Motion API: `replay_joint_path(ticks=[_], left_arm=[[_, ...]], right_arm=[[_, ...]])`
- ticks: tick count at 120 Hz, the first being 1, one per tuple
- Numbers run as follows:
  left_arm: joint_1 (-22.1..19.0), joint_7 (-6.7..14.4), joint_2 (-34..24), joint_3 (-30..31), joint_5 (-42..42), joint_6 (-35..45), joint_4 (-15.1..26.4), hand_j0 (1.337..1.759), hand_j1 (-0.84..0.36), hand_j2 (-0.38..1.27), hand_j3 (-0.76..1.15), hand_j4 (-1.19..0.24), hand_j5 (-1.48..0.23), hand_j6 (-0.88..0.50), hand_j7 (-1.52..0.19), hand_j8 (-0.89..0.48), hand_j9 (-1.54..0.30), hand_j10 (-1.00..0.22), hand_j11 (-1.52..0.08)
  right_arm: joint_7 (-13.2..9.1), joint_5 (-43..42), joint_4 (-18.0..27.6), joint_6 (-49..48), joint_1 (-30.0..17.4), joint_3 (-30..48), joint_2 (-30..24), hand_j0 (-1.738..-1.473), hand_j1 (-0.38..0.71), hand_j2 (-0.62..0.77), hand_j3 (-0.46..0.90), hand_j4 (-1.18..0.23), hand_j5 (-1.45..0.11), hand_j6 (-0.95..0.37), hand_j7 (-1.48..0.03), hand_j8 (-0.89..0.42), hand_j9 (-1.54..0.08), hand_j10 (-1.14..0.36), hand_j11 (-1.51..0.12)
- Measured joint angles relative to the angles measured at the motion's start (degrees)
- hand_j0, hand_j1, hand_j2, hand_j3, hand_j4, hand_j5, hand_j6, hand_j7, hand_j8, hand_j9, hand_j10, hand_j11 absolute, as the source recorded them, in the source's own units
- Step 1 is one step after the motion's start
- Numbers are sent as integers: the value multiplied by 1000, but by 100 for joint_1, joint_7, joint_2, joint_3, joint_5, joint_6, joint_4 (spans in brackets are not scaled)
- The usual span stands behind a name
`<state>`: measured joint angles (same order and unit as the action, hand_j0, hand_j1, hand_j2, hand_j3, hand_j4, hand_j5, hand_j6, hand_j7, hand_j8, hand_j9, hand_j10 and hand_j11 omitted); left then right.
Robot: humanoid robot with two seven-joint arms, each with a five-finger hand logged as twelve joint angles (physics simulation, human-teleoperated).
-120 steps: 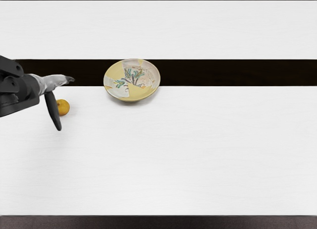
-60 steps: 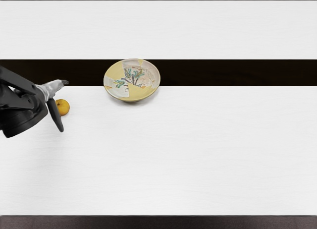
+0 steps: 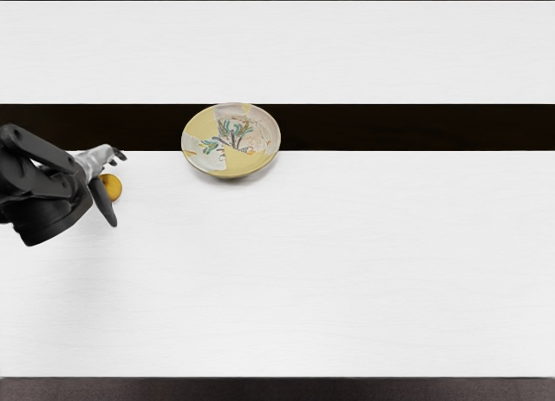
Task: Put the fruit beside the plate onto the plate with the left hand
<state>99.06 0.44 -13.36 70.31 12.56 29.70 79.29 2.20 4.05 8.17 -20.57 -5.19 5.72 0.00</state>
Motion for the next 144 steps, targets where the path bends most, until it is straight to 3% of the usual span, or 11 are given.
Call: replay_joint_path(ticks=[58,92,144], left_arm=[[-291,0,25,-73,47,-8,-532,1658,76,46,0,-228,-296,-228,-296,-228,-296,-228,-296],[-296,0,58,-97,99,-33,-571,1658,-2,59,0,-293,-380,-293,-380,-293,-380,-293,-380],[-276,0,115,-126,208,-51,-571,1658,-27,63,0,-314,-408,-314,-408,-314,-408,-314,-408]], right_arm=[[0,2,0,0,0,0,0,-1658,-340,-2,0,-8,-10,-8,-10,-8,-10,-8,-10],[-1,2,0,0,0,1,0,-1658,-340,-2,0,-8,-10,-8,-10,-8,-10,-8,-10],[-1,0,0,0,0,2,0,-1658,-340,-2,0,-8,-10,-8,-10,-8,-10,-8,-10]])
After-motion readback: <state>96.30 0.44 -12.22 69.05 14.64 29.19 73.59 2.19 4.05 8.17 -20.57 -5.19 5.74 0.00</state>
